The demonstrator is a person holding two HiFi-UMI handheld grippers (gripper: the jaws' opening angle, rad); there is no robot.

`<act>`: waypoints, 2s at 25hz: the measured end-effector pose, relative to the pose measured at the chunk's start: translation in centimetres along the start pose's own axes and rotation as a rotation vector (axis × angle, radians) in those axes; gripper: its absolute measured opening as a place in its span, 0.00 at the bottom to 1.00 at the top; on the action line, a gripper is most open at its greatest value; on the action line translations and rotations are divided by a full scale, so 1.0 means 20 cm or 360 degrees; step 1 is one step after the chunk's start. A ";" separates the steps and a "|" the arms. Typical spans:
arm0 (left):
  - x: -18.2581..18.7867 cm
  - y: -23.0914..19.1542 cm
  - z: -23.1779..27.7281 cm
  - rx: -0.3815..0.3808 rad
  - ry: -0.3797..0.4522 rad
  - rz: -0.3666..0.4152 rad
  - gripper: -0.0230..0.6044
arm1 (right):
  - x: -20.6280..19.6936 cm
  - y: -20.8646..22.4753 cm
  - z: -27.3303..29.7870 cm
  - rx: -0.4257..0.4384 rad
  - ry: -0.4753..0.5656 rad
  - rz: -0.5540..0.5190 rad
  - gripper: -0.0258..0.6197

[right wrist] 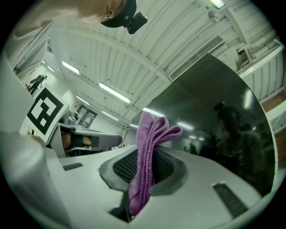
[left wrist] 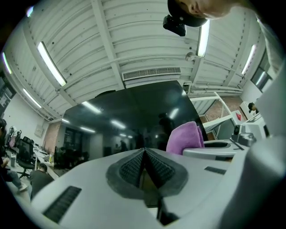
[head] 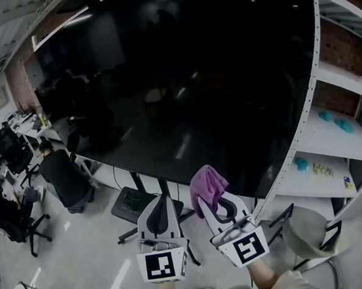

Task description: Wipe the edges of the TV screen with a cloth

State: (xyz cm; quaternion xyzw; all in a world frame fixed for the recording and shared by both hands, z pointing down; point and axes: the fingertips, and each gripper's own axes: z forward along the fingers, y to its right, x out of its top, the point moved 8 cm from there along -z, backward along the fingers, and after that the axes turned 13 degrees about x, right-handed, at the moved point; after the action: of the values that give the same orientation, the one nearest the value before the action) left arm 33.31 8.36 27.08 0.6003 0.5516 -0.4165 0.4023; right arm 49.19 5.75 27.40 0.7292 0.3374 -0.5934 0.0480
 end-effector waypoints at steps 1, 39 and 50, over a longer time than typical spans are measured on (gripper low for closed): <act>0.00 0.02 0.02 -0.0031 -0.0009 0.0017 0.06 | 0.00 0.01 0.00 -0.0003 -0.0007 0.0000 0.13; 1.21 1.34 0.67 -0.1337 0.0479 -0.0582 0.06 | 1.83 1.40 -0.29 -0.0802 -0.0174 -0.1392 0.13; 1.15 1.22 0.72 -0.1254 0.0503 -0.0517 0.06 | 1.80 1.43 -0.20 -0.0675 -0.0162 -0.1334 0.13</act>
State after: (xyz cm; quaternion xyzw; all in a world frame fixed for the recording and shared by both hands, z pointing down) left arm 57.94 0.60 1.29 0.3634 0.8096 -0.1359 0.4405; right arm 70.68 1.37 -13.08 0.4743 0.7136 -0.5146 -0.0313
